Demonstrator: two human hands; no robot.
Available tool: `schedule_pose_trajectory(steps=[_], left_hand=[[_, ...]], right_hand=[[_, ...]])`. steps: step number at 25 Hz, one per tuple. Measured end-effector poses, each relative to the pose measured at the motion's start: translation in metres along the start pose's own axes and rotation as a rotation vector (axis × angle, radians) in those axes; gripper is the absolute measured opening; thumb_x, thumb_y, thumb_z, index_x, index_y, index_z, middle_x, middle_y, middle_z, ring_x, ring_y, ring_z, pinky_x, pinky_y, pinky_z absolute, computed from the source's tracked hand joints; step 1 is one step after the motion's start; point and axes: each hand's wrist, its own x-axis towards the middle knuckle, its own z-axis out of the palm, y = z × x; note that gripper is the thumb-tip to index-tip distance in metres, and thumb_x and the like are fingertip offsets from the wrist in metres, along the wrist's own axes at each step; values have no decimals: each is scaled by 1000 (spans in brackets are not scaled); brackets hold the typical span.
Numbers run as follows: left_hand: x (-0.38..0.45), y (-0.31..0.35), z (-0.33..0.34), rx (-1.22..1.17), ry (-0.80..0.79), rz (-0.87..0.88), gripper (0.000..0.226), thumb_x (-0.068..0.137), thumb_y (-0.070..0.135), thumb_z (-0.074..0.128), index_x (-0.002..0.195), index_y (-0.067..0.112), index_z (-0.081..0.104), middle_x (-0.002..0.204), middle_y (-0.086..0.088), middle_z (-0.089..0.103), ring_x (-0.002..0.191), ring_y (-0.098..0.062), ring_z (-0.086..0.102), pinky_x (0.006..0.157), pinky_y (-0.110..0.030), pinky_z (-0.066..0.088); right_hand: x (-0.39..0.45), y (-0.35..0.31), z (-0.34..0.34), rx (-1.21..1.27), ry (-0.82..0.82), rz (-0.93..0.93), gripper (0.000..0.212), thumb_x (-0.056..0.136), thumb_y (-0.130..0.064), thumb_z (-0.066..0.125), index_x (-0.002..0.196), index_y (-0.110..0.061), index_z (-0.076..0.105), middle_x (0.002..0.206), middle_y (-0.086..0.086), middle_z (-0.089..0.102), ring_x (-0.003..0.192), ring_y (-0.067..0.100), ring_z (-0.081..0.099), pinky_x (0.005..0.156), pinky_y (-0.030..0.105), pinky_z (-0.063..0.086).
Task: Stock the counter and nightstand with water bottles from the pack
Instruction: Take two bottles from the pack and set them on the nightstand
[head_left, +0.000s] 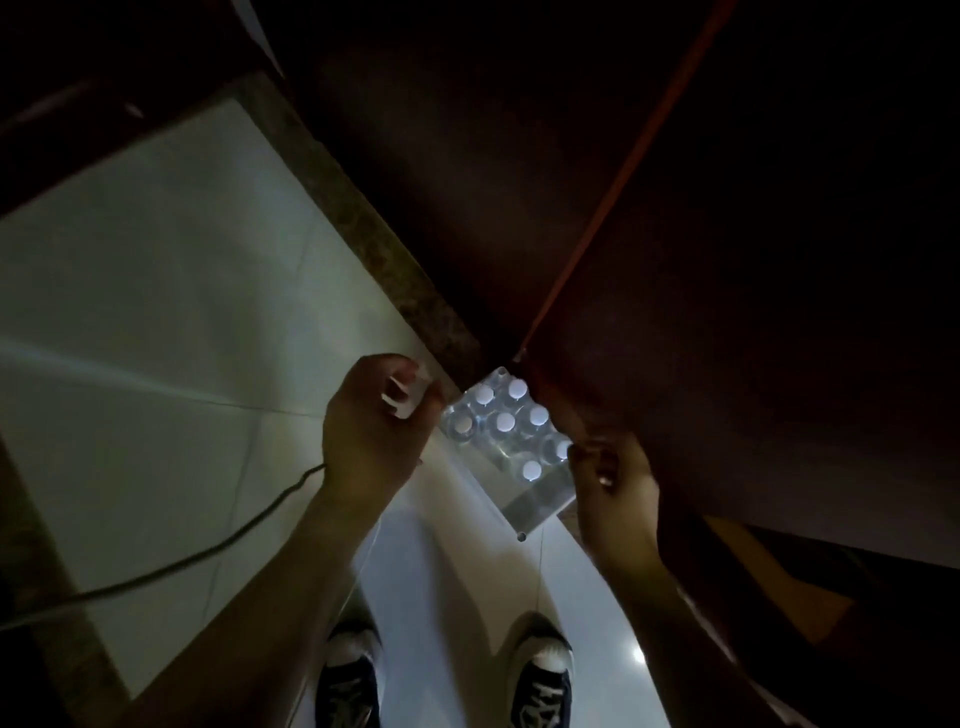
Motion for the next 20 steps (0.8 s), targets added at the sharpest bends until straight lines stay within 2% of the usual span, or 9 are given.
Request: schedule_pose_trajectory(steps=[2,4,7,10,13,16,20], left_hand=[[9,-89,61,47,-38,-82,27,76,35,74,97,22,62,91,7,65,77,-14,64,70,-39,58],[15,-171,119,73,-104,-138,38,72,32,78,106,23,62,99,9,63,87,-16,64,79,-37,56],[14,-251,183,47,-267,-66,60,68,31,82,122,27,57,112,10,62,99,-13,62,81,-28,50],[19,-292,221,7,-281,-22,69,64,42,82,126,30,55,121,5,66,108,-16,63,87,-36,55],[26,-302,242,37,-251,-24,70,59,48,81,123,32,57,114,8,70,106,-18,65,85,-44,57],[17,-278,231,52,-160,4,60,60,45,82,115,32,61,105,9,73,97,-18,67,80,-42,57],[2,-192,163,12,-138,71,54,61,42,84,108,26,65,100,8,73,92,-19,67,80,-41,56]], right_hand=[[15,92,54,-37,1,76,28,86,-27,72,110,-29,57,111,-1,64,100,21,64,80,37,57],[27,166,106,-94,15,118,49,82,-30,76,125,-30,52,122,-6,55,111,17,57,92,42,54],[39,228,165,-125,156,112,77,75,-28,83,140,-25,42,128,-11,39,121,14,46,101,36,45],[56,247,193,-79,322,134,80,73,-24,86,140,-21,43,129,-9,45,115,2,39,96,26,38],[71,254,204,-36,413,143,64,75,-23,85,128,-20,49,121,-7,57,106,8,50,86,26,41],[66,238,197,-2,426,159,56,77,-23,83,123,-23,50,113,-8,59,100,10,55,85,29,47],[32,144,146,17,375,90,53,77,-27,82,114,-31,44,108,-7,63,98,15,62,82,30,51]])
